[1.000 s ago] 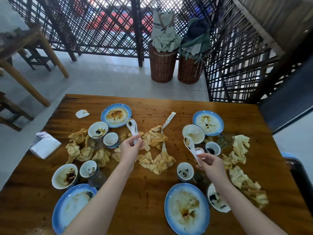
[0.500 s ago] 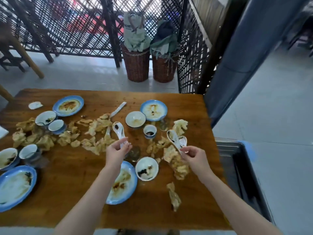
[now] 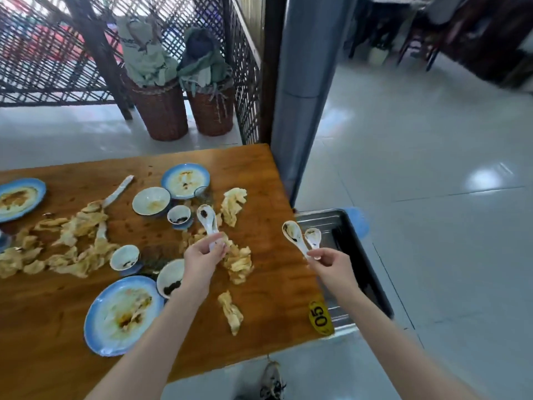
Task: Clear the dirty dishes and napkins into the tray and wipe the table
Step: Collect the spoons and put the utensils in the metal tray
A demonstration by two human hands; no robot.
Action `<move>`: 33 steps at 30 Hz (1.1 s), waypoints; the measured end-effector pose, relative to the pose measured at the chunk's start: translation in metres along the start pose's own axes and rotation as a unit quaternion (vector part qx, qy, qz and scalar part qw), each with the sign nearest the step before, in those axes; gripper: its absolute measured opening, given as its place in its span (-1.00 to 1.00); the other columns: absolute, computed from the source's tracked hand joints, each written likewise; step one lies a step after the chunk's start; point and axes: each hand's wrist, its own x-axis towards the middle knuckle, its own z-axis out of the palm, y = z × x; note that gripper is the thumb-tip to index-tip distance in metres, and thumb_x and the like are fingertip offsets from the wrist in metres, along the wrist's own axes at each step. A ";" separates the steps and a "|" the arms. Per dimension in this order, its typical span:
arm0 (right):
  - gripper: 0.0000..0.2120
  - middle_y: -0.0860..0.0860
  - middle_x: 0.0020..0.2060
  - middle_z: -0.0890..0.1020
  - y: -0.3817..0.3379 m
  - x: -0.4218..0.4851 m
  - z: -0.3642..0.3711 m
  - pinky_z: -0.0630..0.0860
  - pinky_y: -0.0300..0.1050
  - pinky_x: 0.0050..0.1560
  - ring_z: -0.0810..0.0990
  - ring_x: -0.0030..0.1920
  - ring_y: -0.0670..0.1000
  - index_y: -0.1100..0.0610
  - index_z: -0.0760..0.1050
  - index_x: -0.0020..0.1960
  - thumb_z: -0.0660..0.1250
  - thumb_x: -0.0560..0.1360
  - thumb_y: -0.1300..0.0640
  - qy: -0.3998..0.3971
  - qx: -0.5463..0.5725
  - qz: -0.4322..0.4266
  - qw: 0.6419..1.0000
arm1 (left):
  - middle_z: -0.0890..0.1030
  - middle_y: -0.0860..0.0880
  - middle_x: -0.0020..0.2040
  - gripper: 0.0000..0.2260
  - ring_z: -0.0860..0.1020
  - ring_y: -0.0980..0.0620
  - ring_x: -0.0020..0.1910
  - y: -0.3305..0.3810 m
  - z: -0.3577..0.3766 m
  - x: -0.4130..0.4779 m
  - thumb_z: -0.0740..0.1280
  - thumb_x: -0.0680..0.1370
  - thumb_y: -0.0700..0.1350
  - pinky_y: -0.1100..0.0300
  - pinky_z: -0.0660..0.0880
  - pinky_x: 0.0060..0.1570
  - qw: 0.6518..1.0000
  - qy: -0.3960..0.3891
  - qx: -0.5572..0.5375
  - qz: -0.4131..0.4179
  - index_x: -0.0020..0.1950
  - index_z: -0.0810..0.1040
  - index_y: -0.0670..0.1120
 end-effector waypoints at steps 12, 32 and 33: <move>-0.88 0.04 -0.17 0.70 0.072 0.027 -0.096 0.58 -0.21 -0.08 0.70 -0.19 -0.03 0.14 0.61 -0.01 0.42 0.47 0.28 0.059 0.065 0.084 0.993 | 0.65 -0.03 0.02 -0.78 0.65 0.08 0.00 -0.020 0.118 -0.012 0.33 0.58 -0.17 0.17 0.56 0.12 0.994 -0.050 0.087 -0.031 0.21 0.60 -0.08; -0.85 -0.09 -0.35 0.69 0.247 0.214 -0.189 0.49 -0.40 -0.28 0.61 -0.35 -0.20 0.00 0.65 -0.20 0.52 0.37 0.23 -0.036 -0.007 0.208 0.977 | 0.66 -0.06 0.00 -0.81 0.67 0.14 -0.09 -0.122 0.326 0.109 0.36 0.54 -0.24 0.39 0.56 -0.13 0.980 -0.048 0.160 -0.106 0.13 0.62 -0.05; -0.85 -0.08 -0.35 0.69 0.257 0.219 -0.188 0.50 -0.41 -0.28 0.62 -0.33 -0.18 0.01 0.65 -0.20 0.52 0.37 0.25 -0.032 -0.001 0.215 0.976 | 0.66 -0.07 0.00 -0.81 0.67 0.13 -0.09 -0.128 0.332 0.117 0.36 0.54 -0.25 0.39 0.56 -0.15 0.981 -0.046 0.155 -0.105 0.11 0.62 -0.05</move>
